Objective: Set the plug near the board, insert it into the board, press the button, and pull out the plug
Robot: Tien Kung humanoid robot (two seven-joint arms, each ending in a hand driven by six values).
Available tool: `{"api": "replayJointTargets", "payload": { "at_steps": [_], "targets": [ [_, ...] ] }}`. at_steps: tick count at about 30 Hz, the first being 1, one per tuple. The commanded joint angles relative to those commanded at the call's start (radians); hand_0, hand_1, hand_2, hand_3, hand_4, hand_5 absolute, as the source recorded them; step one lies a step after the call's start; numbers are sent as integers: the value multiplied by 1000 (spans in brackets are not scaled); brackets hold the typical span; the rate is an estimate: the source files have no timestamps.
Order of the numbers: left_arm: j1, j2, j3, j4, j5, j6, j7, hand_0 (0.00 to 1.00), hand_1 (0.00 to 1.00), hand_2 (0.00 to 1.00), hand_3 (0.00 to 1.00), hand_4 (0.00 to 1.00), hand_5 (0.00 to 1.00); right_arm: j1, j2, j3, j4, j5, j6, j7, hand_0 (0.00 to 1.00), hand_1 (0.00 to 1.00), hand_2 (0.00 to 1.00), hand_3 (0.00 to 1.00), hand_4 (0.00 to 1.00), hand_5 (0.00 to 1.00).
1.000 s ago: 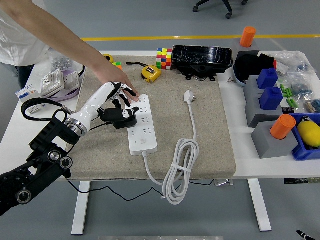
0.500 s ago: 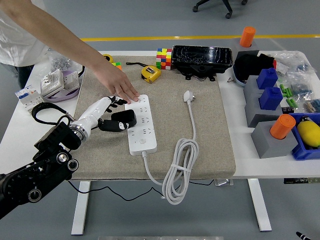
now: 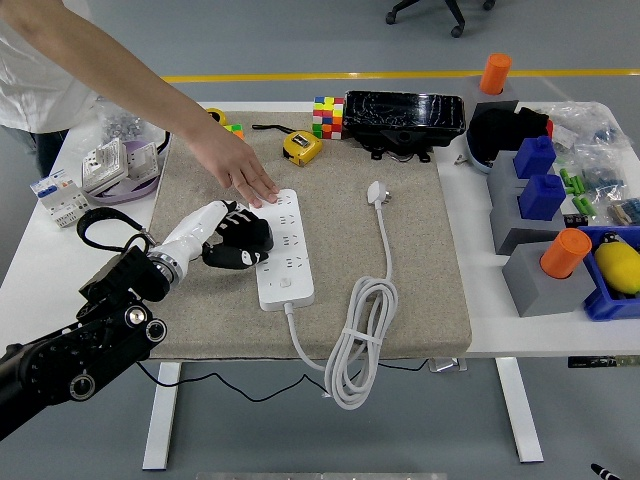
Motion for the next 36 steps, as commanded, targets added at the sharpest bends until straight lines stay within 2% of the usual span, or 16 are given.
{"api": "replayJointTargets", "payload": {
  "at_steps": [3,4,9,10,12,18,25,27,33,34,36],
  "targets": [
    [-4,-3,3,5,-2,9,-7,469,505,535,548,669,125,0,-1,-1,-1,0,0,0,673,675,666,555,916,513],
    [-5,-4,3,6,-4,9,-7,401,439,493,526,601,78,0,-1,-1,-1,0,0,0,673,674,666,553,916,512],
    [-12,-5,7,12,-13,9,-8,401,439,493,526,601,78,1,-4,-4,-1,0,0,0,673,674,666,553,916,512],
    [-12,-5,9,12,-13,12,-13,385,420,472,510,587,24,1,-4,-5,-1,0,0,0,673,675,666,555,916,512],
    [-12,-4,11,11,-14,16,-22,385,420,472,510,587,24,2,-5,-6,-1,0,0,0,673,675,666,555,916,512],
    [-1,4,3,6,-9,58,-99,375,412,465,499,595,2,3,-5,-9,0,0,0,0,673,675,666,554,916,512],
    [31,31,-50,-28,-31,120,-183,374,412,469,499,600,2,2,-5,-9,-1,0,0,0,674,675,665,554,916,513],
    [33,33,-58,-11,-31,124,-182,374,412,469,499,600,2,2,-6,-10,-1,0,0,0,674,675,665,554,916,513],
    [30,33,-49,94,-36,127,-176,384,428,477,514,609,3,0,-6,-13,0,0,0,0,674,675,666,555,917,513],
    [29,32,-48,104,-39,127,-176,455,492,532,553,639,39,0,-6,-13,0,0,0,0,674,674,666,555,917,513],
    [28,28,-42,135,-44,134,-181,455,492,532,553,639,39,0,-5,-14,0,1,0,0,674,674,666,555,917,513]
  ]
}}
